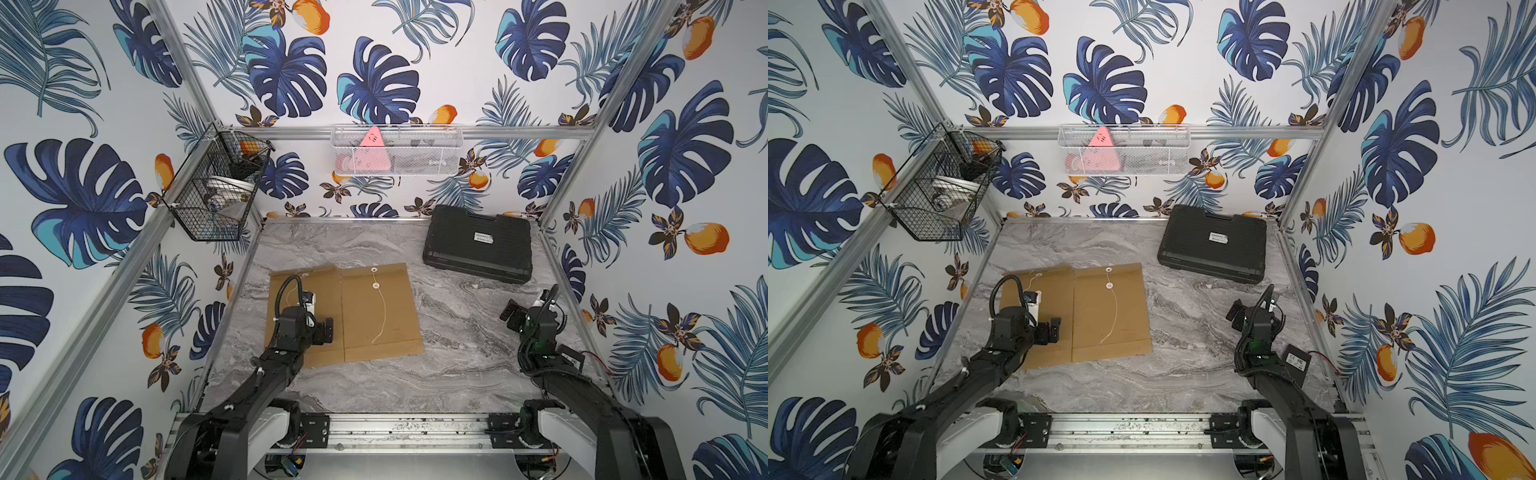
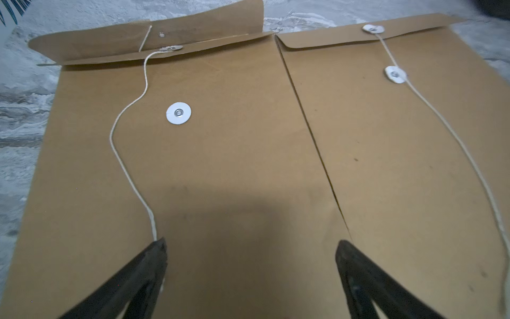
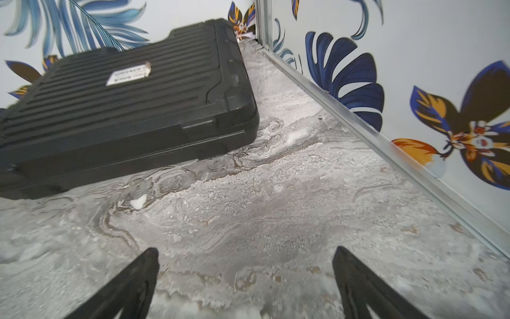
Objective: Close the mouth of the file bag
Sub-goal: Pick up the file bag from the center of the board.
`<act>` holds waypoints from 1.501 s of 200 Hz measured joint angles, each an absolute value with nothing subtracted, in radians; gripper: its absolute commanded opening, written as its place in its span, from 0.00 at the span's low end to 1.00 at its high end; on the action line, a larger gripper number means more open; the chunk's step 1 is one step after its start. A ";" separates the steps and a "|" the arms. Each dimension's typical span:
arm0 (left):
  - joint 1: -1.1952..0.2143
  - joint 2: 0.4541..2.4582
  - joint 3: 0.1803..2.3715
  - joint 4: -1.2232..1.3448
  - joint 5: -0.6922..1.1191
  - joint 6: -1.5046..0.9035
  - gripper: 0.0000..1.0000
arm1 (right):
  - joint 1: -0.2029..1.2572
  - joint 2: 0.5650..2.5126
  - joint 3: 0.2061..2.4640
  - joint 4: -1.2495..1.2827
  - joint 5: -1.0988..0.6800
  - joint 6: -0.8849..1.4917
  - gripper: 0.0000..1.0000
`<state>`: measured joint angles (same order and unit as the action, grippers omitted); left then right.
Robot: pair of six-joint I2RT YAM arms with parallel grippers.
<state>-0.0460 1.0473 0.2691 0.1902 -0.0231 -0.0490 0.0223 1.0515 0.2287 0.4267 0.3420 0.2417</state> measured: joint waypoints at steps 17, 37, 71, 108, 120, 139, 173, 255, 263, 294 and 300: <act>-0.033 1.221 0.302 0.362 -0.012 -0.049 0.99 | 0.010 1.222 0.284 0.543 0.331 0.221 1.00; -0.023 1.387 0.315 0.477 -0.015 -0.047 0.99 | 0.004 1.397 0.318 0.606 0.299 0.198 1.00; -0.025 1.556 0.345 0.672 -0.025 -0.030 0.99 | -0.008 1.568 0.361 0.732 0.271 0.170 1.00; -0.027 1.625 0.356 0.810 -0.043 -0.027 0.99 | -0.011 1.637 0.379 0.824 0.255 0.147 1.00; -0.027 1.634 0.359 0.845 -0.050 -0.026 0.99 | -0.012 1.647 0.382 0.848 0.252 0.145 1.00; -0.031 1.641 0.361 0.887 -0.062 -0.024 0.99 | -0.014 1.655 0.385 0.875 0.249 0.138 1.00; -0.074 1.595 0.406 0.851 -0.136 -0.019 0.99 | 0.022 1.609 0.392 0.879 0.271 0.111 1.00; -0.119 1.304 0.925 0.162 -0.194 -0.264 0.99 | 0.339 1.330 0.966 -0.068 0.425 0.441 0.94; -0.113 1.333 1.004 0.073 -0.168 -0.313 0.97 | 0.322 1.348 0.991 -0.124 0.309 0.477 0.85; -0.076 1.445 1.118 -0.205 0.041 -0.395 0.93 | 0.353 1.436 1.011 -0.311 -0.008 0.620 0.77; -0.075 1.451 1.118 -0.254 0.078 -0.400 0.93 | 0.378 1.452 1.021 -0.327 -0.050 0.643 0.75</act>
